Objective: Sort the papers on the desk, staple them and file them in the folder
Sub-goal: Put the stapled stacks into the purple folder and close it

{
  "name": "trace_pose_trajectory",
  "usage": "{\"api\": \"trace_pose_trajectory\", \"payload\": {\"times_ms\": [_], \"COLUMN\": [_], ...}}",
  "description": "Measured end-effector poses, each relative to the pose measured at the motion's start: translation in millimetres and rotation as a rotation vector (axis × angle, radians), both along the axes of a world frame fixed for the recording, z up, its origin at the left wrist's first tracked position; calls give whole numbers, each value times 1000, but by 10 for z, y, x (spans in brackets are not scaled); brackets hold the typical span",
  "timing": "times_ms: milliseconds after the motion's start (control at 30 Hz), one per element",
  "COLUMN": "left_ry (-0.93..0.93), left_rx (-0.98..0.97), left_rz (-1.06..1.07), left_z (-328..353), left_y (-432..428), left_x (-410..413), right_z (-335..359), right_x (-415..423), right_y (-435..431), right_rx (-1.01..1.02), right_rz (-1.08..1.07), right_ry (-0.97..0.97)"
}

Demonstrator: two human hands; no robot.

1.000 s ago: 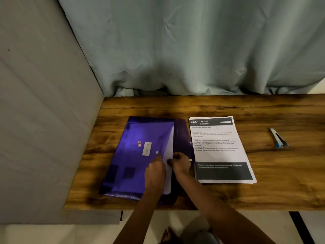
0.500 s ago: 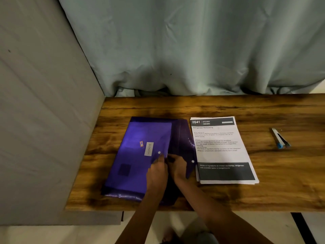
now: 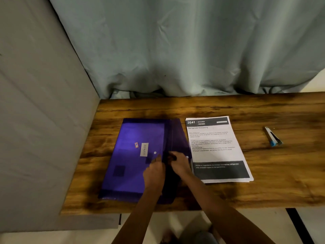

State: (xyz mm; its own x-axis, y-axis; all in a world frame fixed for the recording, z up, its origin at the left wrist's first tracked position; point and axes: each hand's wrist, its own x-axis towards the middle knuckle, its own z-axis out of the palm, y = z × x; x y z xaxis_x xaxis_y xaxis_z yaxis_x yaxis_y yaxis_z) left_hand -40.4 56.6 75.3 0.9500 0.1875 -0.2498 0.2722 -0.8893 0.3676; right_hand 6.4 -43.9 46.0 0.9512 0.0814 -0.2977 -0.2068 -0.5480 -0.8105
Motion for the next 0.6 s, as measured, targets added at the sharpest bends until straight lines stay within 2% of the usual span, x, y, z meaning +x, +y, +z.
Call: {"api": "trace_pose_trajectory", "payload": {"times_ms": [167,300,367,467,600], "left_ry": [-28,-83,-107,-92,-68], "left_rx": [-44,-127,-157,-174,-91], "left_rz": [-46,3,26,37,16], "left_z": [-252,-365,-384,-425,-511], "left_y": [-17,-89,-142,-194,-258], "left_x": [16,-1,-9,7,20], "right_z": [146,135,92,15,-33], "right_x": [7,80,128,205,242], "right_y": [-433,-980,-1295,-1707,-1966], "right_rx": [133,-15,-182,-464,-534], "right_rz": [-239,-408,-465,-466,-465], "right_ry": [-214,-364,-322,-149,92]}}
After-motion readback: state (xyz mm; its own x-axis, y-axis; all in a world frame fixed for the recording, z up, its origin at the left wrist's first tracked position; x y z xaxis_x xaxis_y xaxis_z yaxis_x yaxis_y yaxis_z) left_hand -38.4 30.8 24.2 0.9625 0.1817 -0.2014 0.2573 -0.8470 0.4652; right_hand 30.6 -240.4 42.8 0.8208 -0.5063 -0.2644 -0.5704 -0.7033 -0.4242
